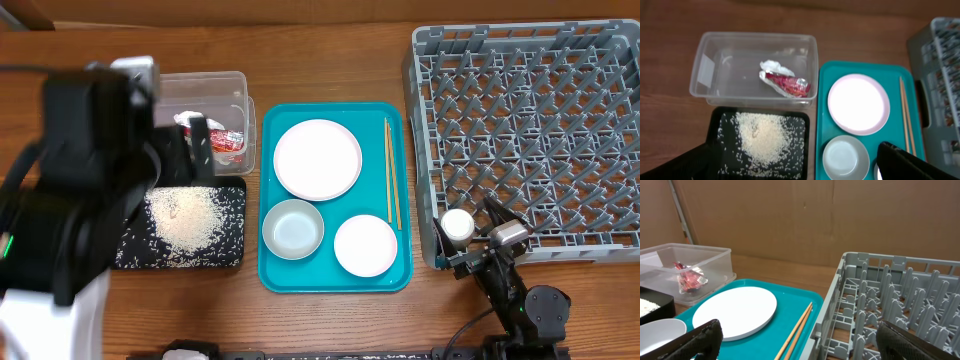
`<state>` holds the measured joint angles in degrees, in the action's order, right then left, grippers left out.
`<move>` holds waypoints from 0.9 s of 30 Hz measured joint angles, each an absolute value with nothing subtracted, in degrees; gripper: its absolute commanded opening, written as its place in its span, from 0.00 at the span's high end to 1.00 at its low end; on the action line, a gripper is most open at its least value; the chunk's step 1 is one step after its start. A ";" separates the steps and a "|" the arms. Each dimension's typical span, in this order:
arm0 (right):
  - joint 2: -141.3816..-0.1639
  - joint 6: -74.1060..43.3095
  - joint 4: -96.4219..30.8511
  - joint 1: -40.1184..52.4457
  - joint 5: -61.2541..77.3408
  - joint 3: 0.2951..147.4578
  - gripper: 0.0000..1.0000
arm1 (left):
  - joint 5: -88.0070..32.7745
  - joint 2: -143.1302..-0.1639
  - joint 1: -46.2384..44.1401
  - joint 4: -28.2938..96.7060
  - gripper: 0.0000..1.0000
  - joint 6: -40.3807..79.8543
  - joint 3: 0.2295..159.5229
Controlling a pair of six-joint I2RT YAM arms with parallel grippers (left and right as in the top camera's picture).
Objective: Sort waste into correct bins and load items into the dishwasher
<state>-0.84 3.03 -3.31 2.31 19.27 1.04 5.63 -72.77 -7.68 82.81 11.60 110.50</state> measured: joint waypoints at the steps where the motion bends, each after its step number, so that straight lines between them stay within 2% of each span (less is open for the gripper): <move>1: -0.84 3.05 -3.31 2.28 19.27 1.04 0.00 | 5.67 -70.70 -7.68 81.47 0.00 11.60 109.56; 8: -0.84 3.03 -3.29 2.28 19.27 1.04 0.00 | 6.22 -55.40 -7.68 61.58 0.00 10.50 93.06; 16: -0.84 3.03 -3.44 2.28 19.27 1.04 0.00 | 6.00 -41.89 -7.68 40.16 0.00 10.28 64.05; 27: -0.84 3.03 -3.53 2.31 19.27 1.04 0.00 | 5.96 -23.09 -7.68 21.04 0.00 10.31 37.87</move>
